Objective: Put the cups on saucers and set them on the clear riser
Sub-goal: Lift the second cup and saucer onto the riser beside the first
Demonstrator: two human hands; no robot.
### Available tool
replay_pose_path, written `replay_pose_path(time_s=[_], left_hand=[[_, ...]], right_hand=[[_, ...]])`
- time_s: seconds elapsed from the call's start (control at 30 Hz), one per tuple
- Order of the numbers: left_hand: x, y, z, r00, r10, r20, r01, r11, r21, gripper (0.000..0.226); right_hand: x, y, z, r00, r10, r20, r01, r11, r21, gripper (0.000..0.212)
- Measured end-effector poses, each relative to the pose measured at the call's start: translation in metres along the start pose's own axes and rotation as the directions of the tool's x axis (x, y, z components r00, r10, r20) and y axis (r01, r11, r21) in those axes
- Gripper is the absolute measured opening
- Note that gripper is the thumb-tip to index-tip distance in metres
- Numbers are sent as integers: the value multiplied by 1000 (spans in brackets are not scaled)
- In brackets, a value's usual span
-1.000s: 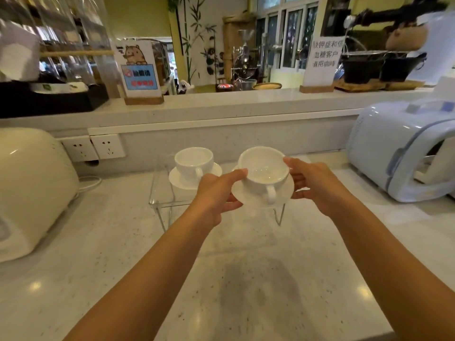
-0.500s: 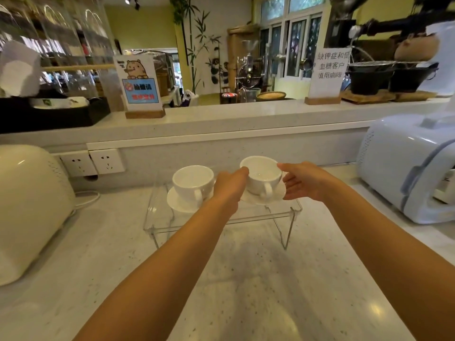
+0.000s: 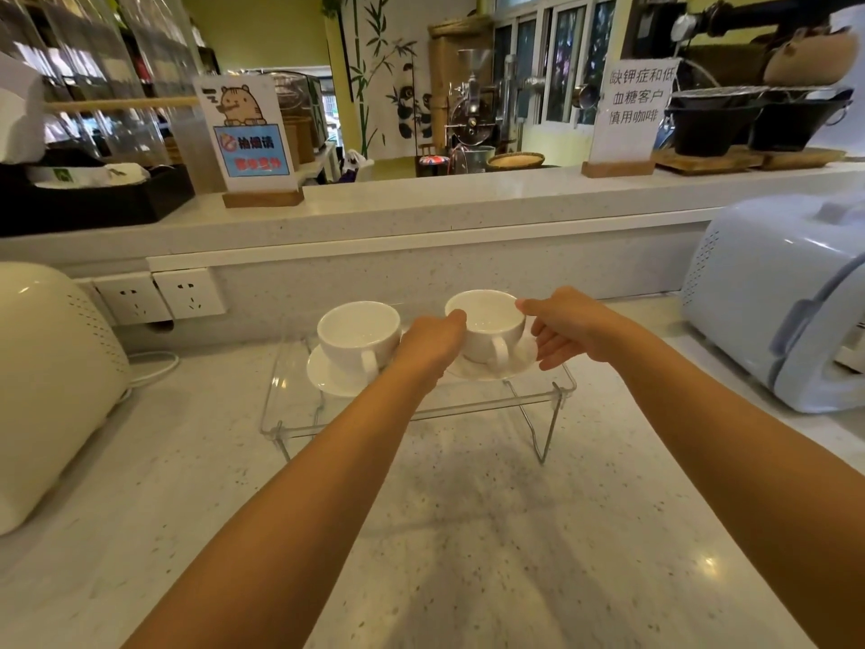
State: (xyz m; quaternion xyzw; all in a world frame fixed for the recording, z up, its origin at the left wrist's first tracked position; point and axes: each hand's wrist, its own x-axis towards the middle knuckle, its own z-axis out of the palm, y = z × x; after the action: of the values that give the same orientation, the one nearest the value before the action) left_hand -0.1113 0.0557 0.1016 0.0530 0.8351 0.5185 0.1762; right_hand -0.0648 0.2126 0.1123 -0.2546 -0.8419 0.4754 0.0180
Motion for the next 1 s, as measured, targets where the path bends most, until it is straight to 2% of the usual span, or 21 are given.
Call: replay_pose_path(time_s=[0.23, 0.43, 0.57, 0.7, 0.77, 0.83, 0.9, 1.0], left_hand=[[3, 5, -9, 997, -31, 75, 30, 999, 18, 41], [-1, 3, -10, 996, -51, 79, 57, 996, -73, 32], [-10, 2, -14, 997, -44, 65, 49, 996, -70, 37], [-24, 5, -22, 1000, -14, 20, 15, 997, -82, 36], [-33, 5, -27, 998, 62, -22, -63, 997, -51, 30], [-47, 1, -33, 976, 207, -66, -204, 977, 53, 19], [-62, -12, -39, 917, 376, -133, -342, 913, 221, 19], [-89, -47, -48, 794, 549, -261, -413, 803, 430, 25]], right_hand=[[-2, -5, -3, 998, 6, 56, -4, 999, -33, 46], [-4, -7, -6, 996, 61, 60, -60, 998, -25, 51], [-6, -6, 0, 999, 38, 1, -38, 999, -23, 52], [-10, -6, 3, 990, -14, -137, 8, 999, -40, 54], [-14, -9, -2, 978, -59, -201, 50, 997, -50, 52], [-21, -12, -9, 964, -123, -236, 114, 992, -51, 43], [-31, -14, -13, 947, -200, -250, 197, 980, -36, 34], [-53, -15, -11, 917, -315, -245, 323, 946, -7, 27]])
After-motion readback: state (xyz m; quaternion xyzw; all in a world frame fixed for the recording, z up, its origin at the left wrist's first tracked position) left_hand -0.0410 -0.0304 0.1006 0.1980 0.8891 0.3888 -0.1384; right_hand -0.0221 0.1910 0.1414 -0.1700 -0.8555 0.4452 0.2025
